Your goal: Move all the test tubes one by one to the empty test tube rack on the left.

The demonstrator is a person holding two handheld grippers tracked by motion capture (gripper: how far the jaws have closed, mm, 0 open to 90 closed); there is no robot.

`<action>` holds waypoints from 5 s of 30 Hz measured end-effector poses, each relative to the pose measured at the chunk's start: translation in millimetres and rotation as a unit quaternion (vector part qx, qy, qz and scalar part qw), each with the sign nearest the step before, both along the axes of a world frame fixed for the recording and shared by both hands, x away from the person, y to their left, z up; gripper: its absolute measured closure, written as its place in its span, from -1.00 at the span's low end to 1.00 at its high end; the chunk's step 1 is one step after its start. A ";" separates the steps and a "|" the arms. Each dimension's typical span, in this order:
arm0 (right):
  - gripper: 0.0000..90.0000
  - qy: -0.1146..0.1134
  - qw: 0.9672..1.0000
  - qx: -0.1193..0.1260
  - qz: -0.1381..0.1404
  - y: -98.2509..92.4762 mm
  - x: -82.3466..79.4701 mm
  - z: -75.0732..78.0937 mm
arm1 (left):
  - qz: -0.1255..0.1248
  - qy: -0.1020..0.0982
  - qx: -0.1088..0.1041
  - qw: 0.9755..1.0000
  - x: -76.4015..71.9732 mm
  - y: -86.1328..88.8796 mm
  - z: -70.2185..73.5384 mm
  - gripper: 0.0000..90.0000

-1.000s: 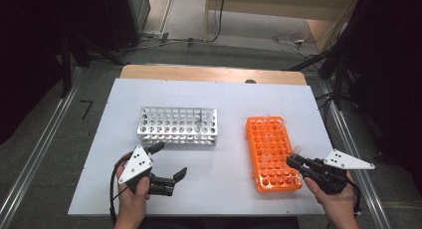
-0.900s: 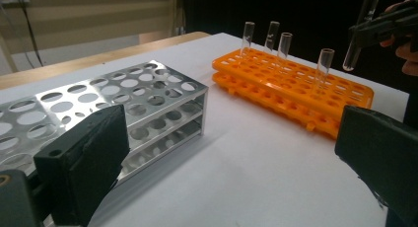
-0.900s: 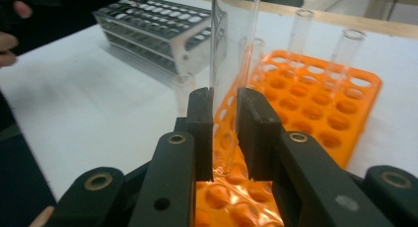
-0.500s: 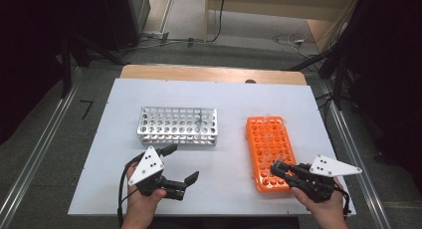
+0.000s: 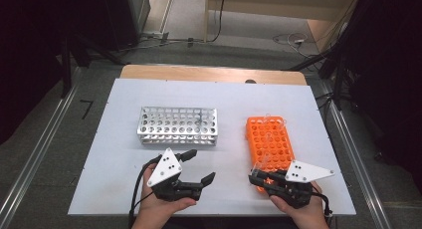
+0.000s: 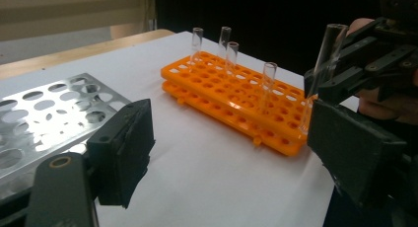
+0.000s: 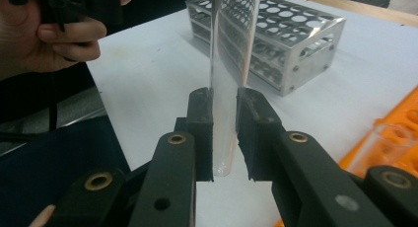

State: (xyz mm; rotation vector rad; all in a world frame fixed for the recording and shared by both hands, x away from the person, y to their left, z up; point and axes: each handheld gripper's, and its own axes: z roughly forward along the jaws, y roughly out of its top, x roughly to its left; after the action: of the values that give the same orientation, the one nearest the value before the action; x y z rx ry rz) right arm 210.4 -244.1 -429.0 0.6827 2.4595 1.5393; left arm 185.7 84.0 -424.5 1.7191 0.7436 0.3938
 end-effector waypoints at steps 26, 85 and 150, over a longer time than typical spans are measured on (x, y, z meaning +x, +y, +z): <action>0.65 0.005 0.998 -0.030 0.056 46.7 -14.1 -12.2 | -0.067 0.018 -0.002 0.998 -11.1 -41.6 3.3 0.14; -0.99 -0.016 0.998 0.022 -0.064 -29.8 4.5 8.2 | -0.023 0.010 -0.002 1.000 43.9 -14.9 29.8 0.68; -1.00 -0.007 0.989 0.037 -0.145 -93.9 23.8 -11.3 | 0.106 0.006 0.031 0.994 205.7 -18.1 16.9 0.69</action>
State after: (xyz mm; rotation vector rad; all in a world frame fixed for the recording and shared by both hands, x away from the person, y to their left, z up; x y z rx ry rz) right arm 234.2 -338.1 -440.3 0.9878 2.1828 1.5185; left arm 391.3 65.9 -407.7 1.7069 0.9338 0.5578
